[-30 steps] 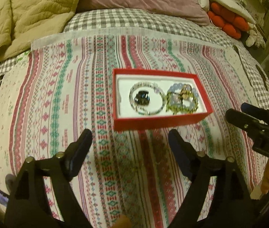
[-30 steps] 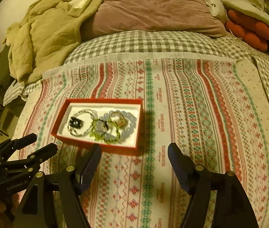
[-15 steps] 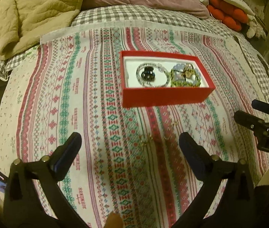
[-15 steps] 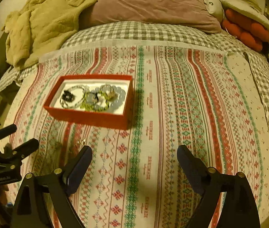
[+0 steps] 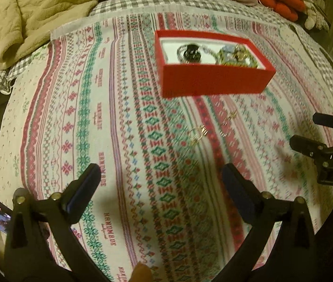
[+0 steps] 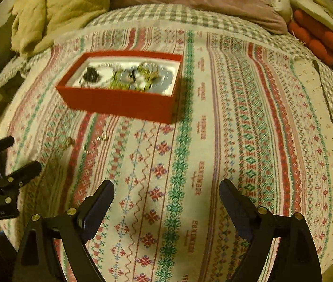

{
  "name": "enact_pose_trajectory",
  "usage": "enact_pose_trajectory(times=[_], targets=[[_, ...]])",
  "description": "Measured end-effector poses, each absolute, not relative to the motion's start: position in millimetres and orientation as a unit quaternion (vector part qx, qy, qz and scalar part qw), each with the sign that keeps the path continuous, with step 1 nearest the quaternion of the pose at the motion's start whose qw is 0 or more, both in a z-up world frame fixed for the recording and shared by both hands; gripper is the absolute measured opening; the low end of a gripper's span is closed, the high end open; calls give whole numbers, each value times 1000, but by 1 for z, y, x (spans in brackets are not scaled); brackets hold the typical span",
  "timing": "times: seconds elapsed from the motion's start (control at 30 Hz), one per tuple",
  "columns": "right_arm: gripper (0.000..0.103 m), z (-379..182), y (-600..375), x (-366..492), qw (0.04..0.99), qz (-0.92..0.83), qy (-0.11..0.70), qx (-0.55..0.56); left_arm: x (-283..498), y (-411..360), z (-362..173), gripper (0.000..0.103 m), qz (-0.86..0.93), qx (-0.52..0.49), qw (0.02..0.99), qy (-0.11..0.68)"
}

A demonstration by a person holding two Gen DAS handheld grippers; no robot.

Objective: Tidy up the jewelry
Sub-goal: 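Move both tools back over the gold earrings on the cloth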

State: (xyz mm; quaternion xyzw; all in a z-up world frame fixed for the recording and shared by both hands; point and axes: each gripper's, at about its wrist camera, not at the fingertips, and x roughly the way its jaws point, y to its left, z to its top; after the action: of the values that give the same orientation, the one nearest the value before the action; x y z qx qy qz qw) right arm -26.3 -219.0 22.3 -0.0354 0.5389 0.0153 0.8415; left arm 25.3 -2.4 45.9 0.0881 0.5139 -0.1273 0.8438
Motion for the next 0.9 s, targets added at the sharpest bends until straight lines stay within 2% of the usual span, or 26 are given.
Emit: enact_pose_trajectory(times=[0.53,0.57,0.63,0.73,0.8,0.9], targets=[[92,-22,-208,-15,813,14,580,-55,31,16,10,102,-154,120,834,517],[93,-23,-209,-14,813,14,580,-53,32,14,10,102,-159,120,834,515],[101,-25,-209,-12,812,9,582,-51,35,11,10,102,-168,116,833,514],[103,-28,-214,-9,810,10,585,-33,40,3,11,102,-191,101,832,511],[103,-28,-218,-5,810,9,585,-33,42,-3,13,100,-208,95,832,506],[103,-29,-219,-3,811,6,584,-36,44,-13,16,92,-230,98,832,495]])
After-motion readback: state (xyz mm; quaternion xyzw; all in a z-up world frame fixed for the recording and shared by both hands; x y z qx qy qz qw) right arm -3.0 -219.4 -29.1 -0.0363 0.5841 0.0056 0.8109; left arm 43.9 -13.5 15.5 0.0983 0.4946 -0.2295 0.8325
